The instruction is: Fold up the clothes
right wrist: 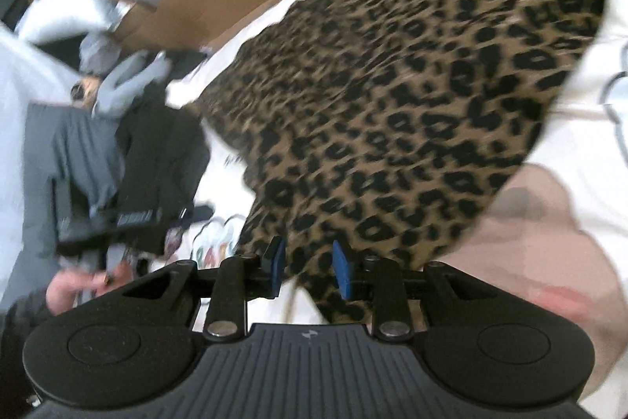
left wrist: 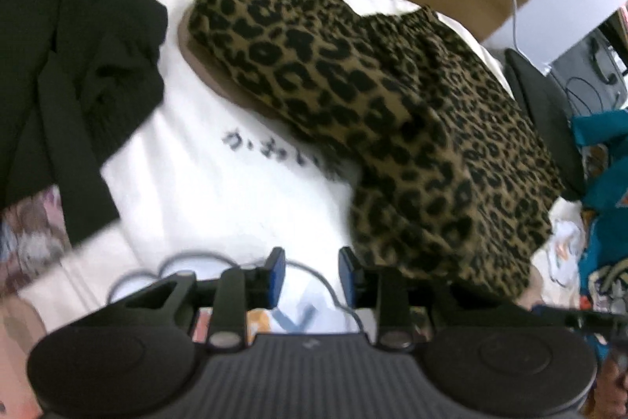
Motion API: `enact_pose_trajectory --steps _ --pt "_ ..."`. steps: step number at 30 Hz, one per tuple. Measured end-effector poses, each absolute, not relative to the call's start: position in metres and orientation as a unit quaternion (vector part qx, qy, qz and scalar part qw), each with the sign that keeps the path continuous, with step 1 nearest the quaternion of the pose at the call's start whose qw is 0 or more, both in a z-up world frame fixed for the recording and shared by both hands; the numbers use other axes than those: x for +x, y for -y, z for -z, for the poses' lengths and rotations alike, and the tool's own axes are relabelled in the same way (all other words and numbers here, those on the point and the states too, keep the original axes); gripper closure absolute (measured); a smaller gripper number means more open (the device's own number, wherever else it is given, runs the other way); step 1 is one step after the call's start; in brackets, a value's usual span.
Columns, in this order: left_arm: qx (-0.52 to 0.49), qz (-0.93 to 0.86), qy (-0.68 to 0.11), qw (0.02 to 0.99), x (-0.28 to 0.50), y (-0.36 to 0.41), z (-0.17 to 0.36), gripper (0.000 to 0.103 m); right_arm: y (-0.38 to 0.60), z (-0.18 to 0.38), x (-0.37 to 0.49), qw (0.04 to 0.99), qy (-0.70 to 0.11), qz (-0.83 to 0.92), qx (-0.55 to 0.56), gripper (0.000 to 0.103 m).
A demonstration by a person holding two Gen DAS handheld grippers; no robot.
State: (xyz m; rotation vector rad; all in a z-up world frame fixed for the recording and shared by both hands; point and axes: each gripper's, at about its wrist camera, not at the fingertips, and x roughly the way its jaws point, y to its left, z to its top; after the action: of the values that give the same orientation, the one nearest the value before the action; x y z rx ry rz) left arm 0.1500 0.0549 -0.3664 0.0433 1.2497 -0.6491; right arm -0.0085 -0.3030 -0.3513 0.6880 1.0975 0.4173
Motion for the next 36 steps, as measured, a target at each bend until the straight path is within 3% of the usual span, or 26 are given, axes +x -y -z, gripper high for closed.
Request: enact_pose_trajectory --steps 5,10,14,32,34,36 --pt "0.029 0.301 -0.557 0.774 0.173 -0.044 0.376 0.063 0.274 0.358 -0.005 0.762 -0.528 -0.227 0.299 0.059" --pt "0.025 0.312 -0.546 0.777 0.192 -0.029 0.388 0.057 0.255 0.375 0.001 0.731 -0.561 -0.237 0.306 0.059" --pt "0.016 0.318 -0.540 0.779 0.204 -0.020 0.396 0.046 0.243 0.382 0.003 0.723 -0.570 -0.240 0.307 0.059" --pt "0.019 0.375 -0.485 0.790 0.236 0.033 0.365 0.046 0.250 0.378 0.001 0.729 -0.564 -0.239 0.304 0.059" --pt "0.031 0.382 -0.485 0.786 0.239 0.045 0.365 0.052 0.253 0.377 0.001 0.730 -0.561 -0.239 0.308 0.059" --pt "0.038 0.386 -0.488 0.782 0.242 0.055 0.368 0.066 0.255 0.377 0.001 0.732 -0.558 -0.238 0.311 0.059"
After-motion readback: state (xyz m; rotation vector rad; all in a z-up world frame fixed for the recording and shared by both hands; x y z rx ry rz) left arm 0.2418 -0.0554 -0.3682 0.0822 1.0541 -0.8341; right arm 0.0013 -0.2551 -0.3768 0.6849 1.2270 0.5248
